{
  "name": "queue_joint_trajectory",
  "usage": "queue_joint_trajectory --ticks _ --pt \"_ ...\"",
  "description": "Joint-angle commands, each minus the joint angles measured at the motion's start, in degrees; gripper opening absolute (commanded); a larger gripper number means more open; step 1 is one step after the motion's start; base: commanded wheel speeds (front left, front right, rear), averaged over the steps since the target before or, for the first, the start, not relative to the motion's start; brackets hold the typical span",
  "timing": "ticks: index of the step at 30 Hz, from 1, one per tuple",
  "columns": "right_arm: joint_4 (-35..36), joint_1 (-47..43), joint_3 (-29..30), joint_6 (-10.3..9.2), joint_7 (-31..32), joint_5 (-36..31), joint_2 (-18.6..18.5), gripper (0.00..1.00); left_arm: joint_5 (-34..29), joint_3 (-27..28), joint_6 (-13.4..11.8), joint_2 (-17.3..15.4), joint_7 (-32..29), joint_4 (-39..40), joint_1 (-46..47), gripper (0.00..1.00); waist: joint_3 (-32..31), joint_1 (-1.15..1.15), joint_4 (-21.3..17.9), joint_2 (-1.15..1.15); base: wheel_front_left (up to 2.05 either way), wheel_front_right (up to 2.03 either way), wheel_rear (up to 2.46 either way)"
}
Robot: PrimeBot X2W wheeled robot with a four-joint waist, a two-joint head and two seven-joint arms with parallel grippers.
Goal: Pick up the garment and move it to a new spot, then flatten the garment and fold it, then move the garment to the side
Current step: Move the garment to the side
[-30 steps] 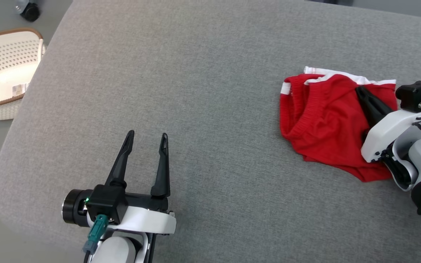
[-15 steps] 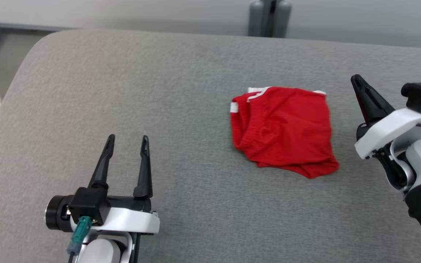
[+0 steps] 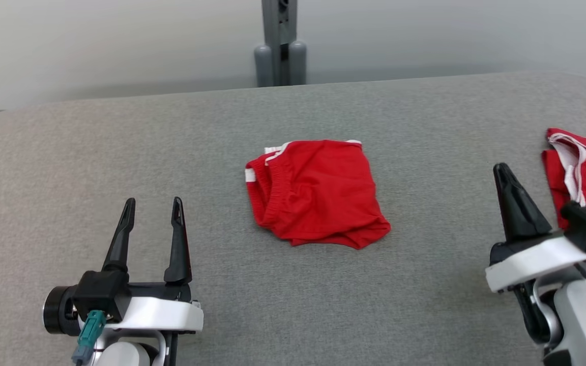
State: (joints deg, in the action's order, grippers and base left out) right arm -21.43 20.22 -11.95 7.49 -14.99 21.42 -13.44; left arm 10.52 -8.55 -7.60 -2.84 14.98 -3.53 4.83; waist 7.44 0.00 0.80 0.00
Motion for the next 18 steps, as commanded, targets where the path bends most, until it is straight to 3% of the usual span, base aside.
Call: queue_joint_trajectory --ticks 1,7,18 --pt "1.34 -2.21 1.65 0.03 -0.24 -0.70 1.44 0.00 -0.33 0.36 0.24 -0.19 0.16 0.26 -0.85 1.00 -0.54 0.00 -1.38 0.00 0.00 0.00 0.00" --pt "3.79 -7.21 5.44 0.03 -0.24 -3.62 5.41 0.00 0.31 0.51 0.54 -0.17 0.17 -0.24 -2.74 1.00 -1.25 0.00 -2.15 0.00 0.00 0.00 0.00" --pt "4.20 -8.49 7.13 0.02 -0.24 -6.80 6.67 0.00 0.82 0.43 1.05 -0.16 0.17 -0.66 -4.47 1.00 -2.10 0.00 -1.52 0.00 0.00 0.00 0.00"
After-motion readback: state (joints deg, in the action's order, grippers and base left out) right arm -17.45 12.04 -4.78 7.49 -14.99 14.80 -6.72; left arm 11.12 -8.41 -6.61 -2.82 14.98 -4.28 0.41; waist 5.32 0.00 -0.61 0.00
